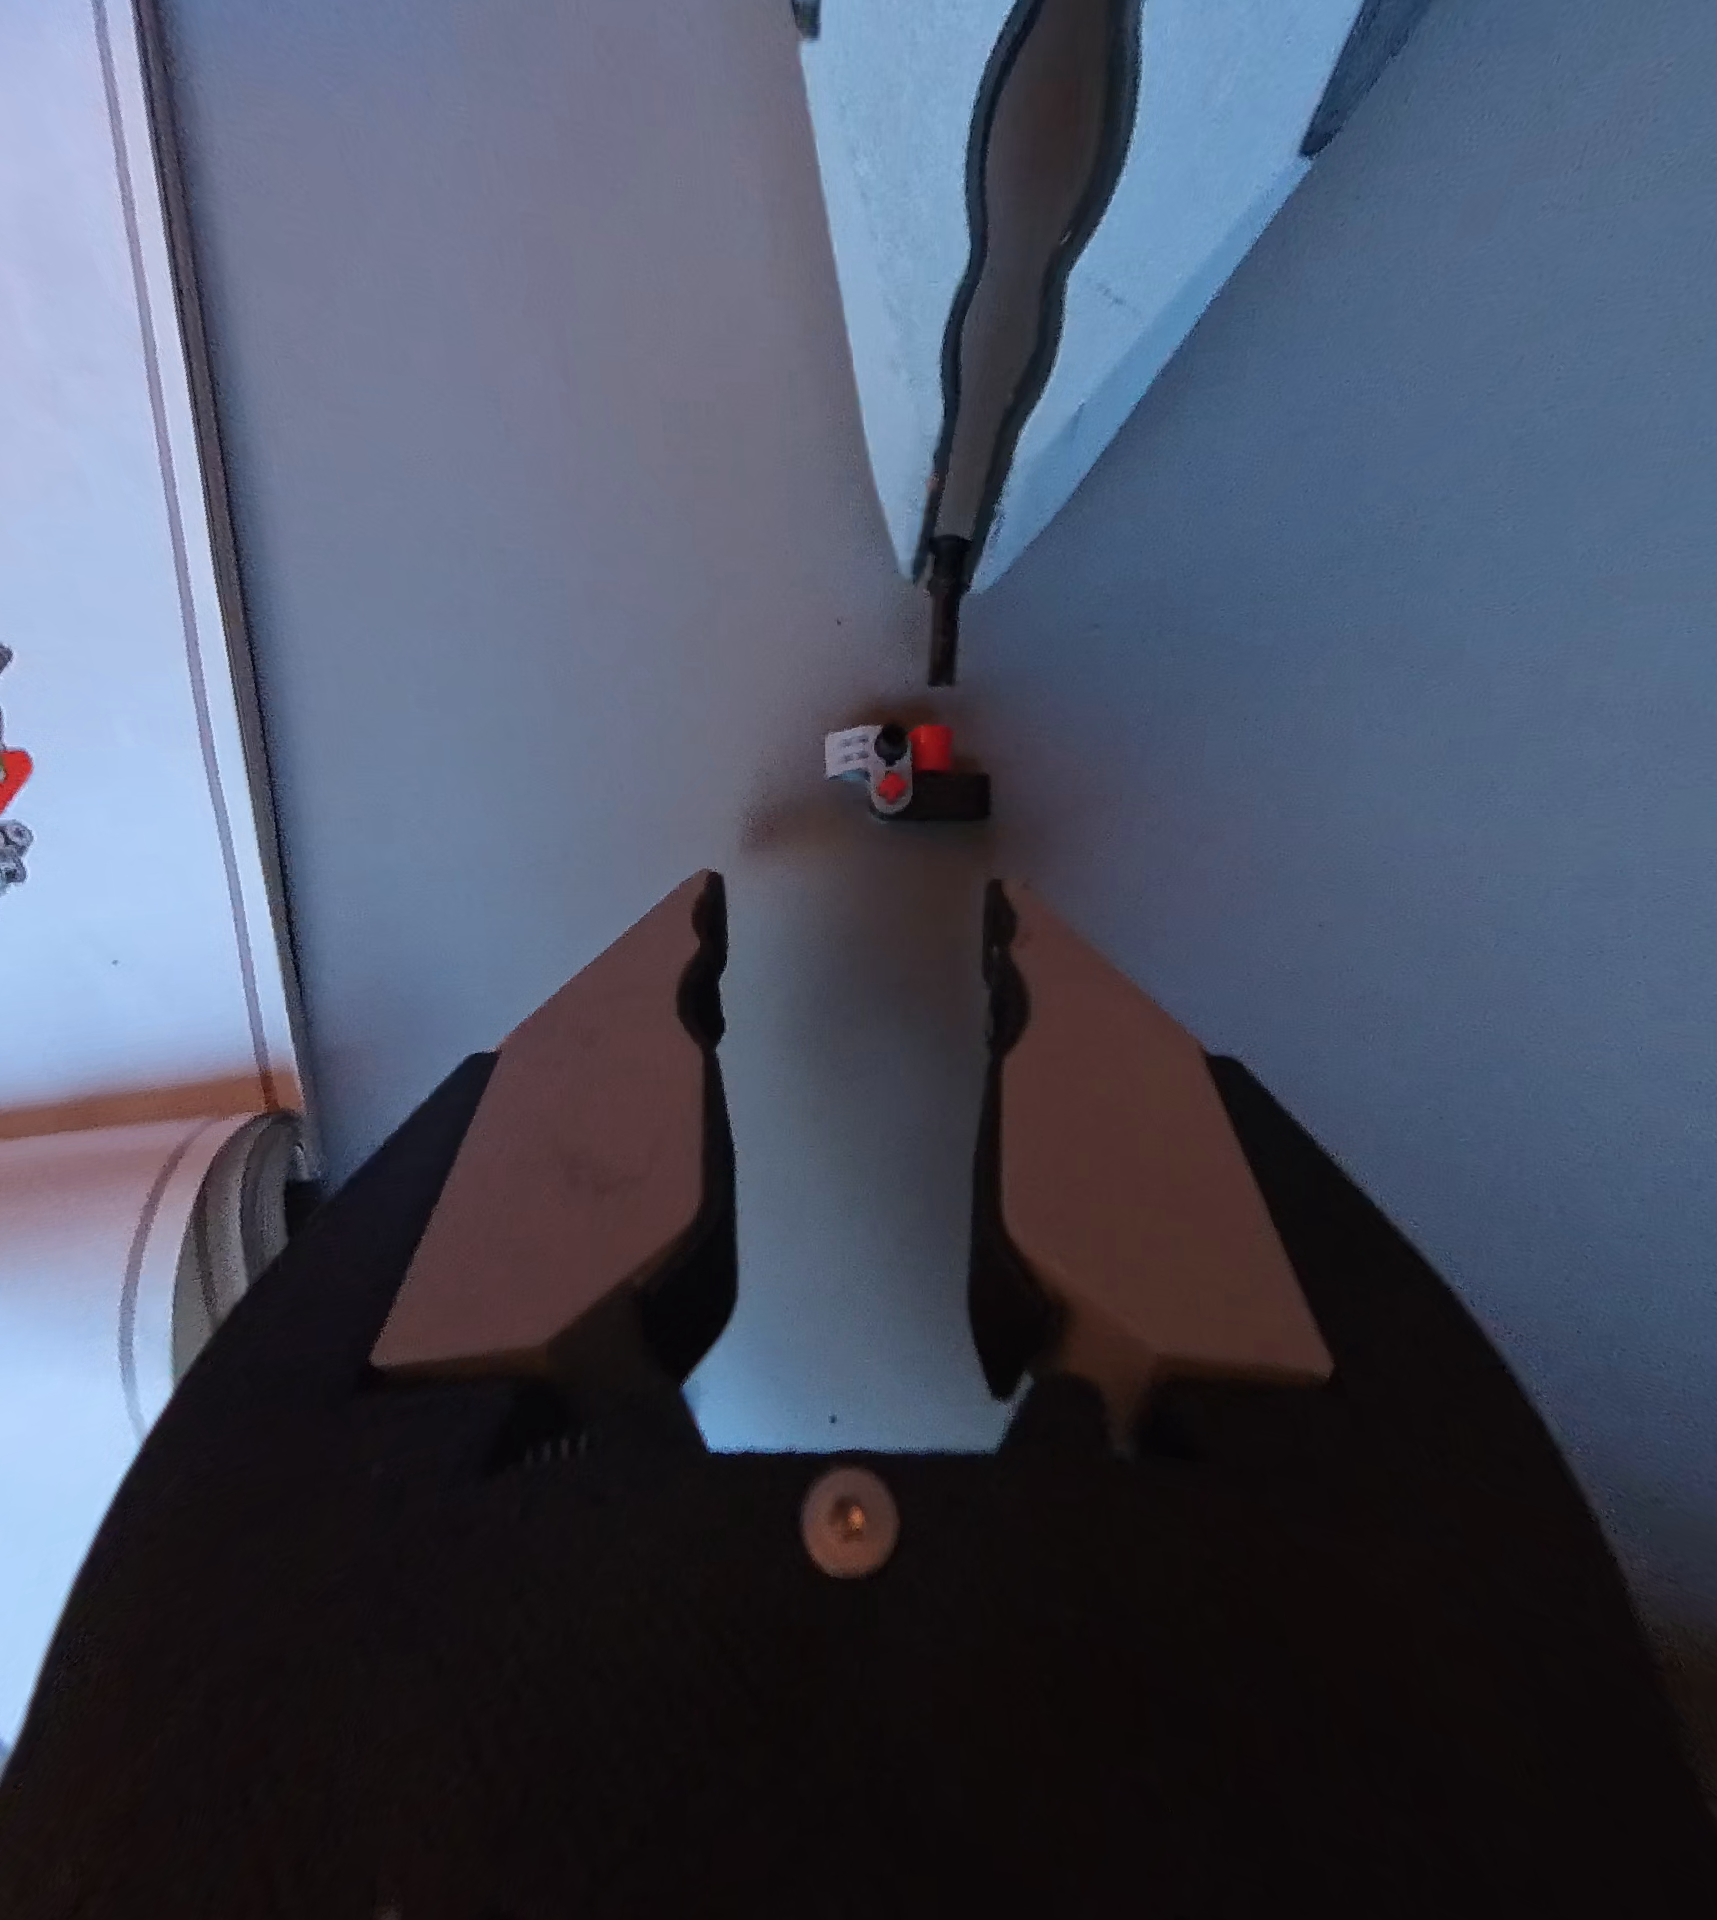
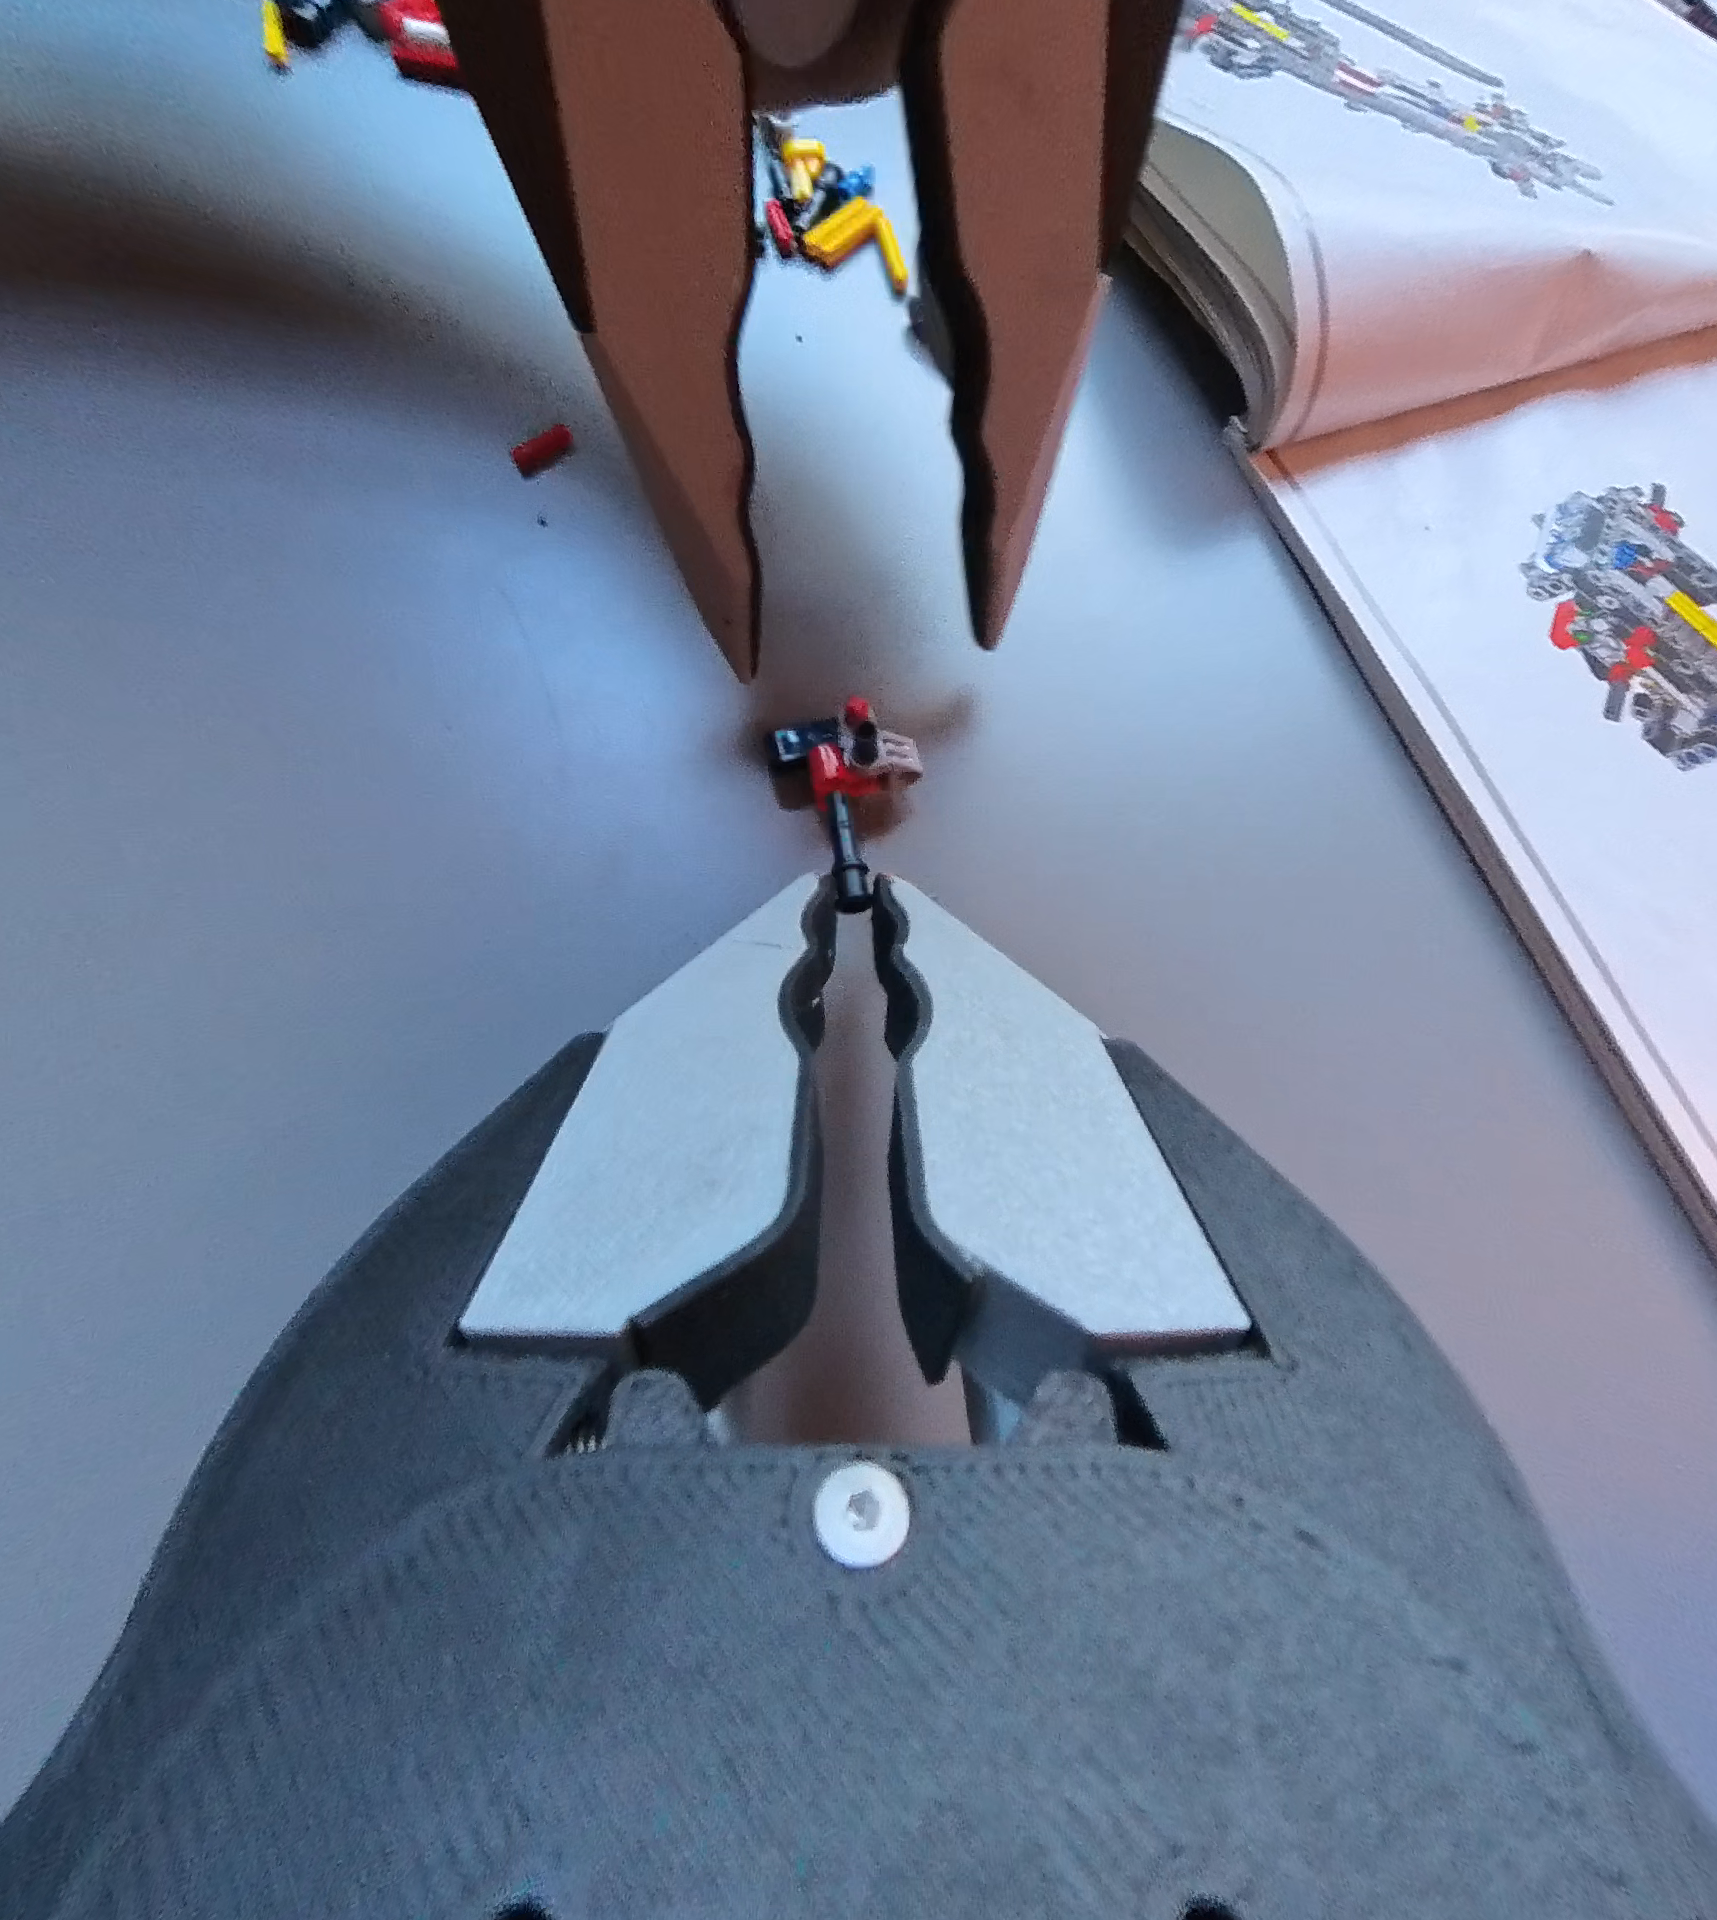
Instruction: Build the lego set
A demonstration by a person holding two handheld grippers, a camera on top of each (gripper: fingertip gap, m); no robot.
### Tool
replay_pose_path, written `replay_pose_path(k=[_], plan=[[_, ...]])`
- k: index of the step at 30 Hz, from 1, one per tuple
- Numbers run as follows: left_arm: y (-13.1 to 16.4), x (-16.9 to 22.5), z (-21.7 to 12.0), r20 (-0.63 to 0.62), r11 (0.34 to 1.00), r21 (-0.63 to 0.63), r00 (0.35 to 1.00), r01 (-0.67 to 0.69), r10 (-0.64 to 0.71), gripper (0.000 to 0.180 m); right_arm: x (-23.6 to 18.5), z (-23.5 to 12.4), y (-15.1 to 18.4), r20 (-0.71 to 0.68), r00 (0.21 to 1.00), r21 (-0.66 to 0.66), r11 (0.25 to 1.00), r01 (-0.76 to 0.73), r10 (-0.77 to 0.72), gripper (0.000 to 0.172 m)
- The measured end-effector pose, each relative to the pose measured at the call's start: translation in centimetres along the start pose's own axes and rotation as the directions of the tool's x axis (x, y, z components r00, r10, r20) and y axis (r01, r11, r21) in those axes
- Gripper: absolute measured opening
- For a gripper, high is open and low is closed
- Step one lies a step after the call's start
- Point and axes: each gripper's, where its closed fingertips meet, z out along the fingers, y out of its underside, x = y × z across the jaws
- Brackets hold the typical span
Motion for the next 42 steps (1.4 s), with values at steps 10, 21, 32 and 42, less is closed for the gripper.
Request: replay_pose_path(k=[10,21,32,42], plan=[[-1.4,1.1,1.4,-0.162,0.994,0.04,0.981,-0.106,0.111,0.046,-0.8,1.0,0.5,0.026,1.0,-0.035,0.999,0.003,-0.002,0.003],[-1.6,1.2,1.6,-0.181,0.992,0.105,0.979,-0.073,0.091,0.032,-1.1,1.5,0.4,0.056,0.997,-0.025,0.999,-0.048,0.05,0.003],[-1.9,1.3,1.8,-0.144,0.991,0.133,0.988,-0.031,0.05,0.031,-1.0,1.2,0.1,0.083,0.992,0.002,0.995,-0.1,0.1,0.003],[-1.9,1.4,1.8,-0.096,0.991,0.133,0.995,-0.022,0.035,0.031,-1.1,1.1,-0.1,0.089,0.992,0.018,0.996,-0.087,0.085,0.003]])
